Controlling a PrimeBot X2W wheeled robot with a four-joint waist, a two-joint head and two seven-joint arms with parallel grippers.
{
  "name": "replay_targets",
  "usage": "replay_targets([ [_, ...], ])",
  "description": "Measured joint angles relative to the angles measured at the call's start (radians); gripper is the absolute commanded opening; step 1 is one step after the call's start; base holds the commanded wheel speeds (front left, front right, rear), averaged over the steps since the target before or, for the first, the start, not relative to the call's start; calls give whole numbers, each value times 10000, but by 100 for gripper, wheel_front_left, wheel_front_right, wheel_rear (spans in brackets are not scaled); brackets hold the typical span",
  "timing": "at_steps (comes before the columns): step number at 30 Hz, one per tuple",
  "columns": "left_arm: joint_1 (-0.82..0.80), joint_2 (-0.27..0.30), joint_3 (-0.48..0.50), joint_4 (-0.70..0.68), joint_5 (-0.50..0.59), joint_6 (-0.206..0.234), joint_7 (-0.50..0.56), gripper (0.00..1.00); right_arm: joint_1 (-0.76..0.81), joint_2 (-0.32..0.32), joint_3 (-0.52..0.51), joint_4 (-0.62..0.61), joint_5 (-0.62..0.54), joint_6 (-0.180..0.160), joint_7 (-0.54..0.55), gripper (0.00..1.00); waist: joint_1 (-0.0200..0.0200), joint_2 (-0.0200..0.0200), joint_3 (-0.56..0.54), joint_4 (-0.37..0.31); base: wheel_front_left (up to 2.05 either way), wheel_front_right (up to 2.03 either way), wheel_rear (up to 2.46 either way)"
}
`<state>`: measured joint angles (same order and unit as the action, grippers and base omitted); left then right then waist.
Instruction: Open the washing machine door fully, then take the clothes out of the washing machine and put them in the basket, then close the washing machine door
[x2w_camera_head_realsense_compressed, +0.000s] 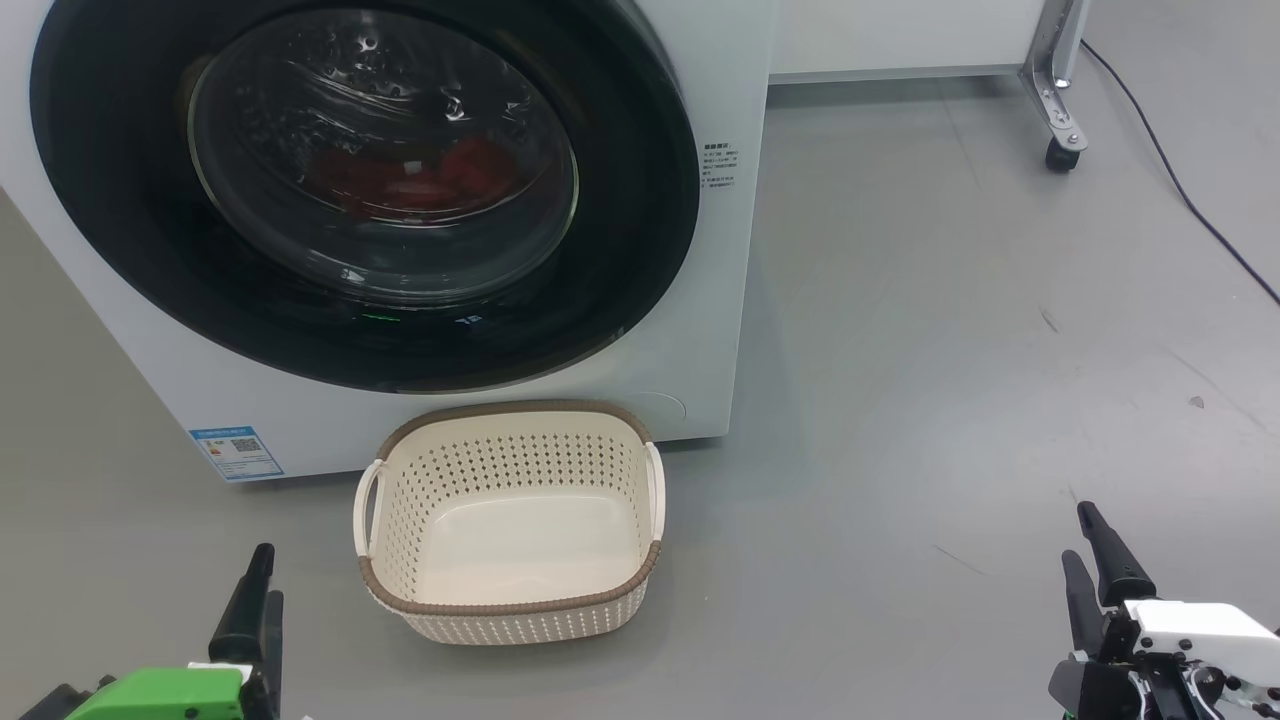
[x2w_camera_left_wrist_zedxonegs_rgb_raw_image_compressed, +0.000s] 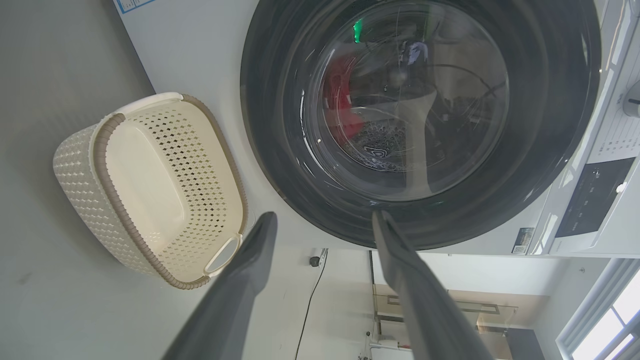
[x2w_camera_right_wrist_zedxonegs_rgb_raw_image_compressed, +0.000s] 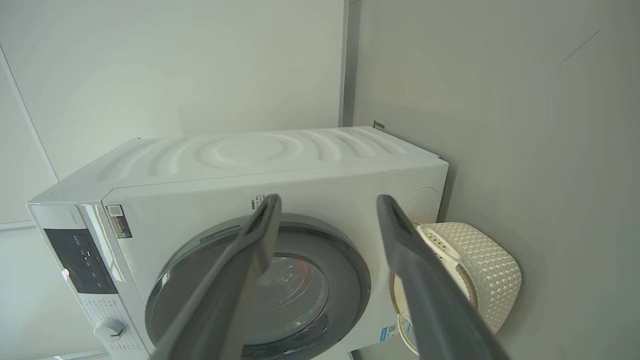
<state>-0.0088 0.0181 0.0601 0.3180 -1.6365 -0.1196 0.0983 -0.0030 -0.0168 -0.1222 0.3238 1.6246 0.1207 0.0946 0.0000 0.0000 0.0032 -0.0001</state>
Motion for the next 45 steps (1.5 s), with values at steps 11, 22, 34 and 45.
replay_targets([
  [11,-25,2,-146,-163,58,0,-207,100,-7,-29,35,-146,-303,0,-146,100,0,0,20,6,0,0,0],
  [22,-110,92,-477,-397,895,0,-650,100,-37,-449,309,-209,-1498,0,-665,100,0,0,60,22,0,0,0],
  [34,-149,690,-947,-422,3239,13,-1319,100,-134,-1037,805,-268,-3716,-274,-1250,100,0,0,106,37,0,0,0],
  [45,-332,859,-1262,-640,5125,418,-1651,100,-292,-1404,1381,-355,-5620,-625,-1584,100,0,0,128,77,0,0,0],
])
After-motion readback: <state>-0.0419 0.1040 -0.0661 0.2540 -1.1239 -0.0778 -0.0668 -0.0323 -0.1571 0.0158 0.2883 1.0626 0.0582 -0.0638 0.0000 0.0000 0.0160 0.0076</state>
